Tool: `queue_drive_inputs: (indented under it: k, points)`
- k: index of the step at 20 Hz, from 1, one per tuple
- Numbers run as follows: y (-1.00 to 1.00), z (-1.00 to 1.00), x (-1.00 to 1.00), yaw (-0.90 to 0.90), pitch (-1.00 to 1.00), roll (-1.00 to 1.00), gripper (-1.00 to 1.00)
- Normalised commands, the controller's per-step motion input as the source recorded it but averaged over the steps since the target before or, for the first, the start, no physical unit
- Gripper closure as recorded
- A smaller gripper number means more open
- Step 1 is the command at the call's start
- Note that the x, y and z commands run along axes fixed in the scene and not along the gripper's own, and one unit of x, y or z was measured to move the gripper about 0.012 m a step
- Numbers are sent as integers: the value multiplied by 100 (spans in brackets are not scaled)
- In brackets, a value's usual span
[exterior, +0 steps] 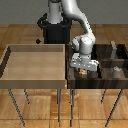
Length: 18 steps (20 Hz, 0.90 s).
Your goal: Place the loaf of bread into the appropriate compartment.
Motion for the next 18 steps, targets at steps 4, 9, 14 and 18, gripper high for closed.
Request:
queue_drive_inputs:
  k: [4,9,14,18]
  points:
    - [0,0,0,0,0,0,-100]
    - [0,0,0,0,0,0,-100]
    - [0,0,-20,0,0,0,-100]
    - [0,0,0,0,0,0,-100]
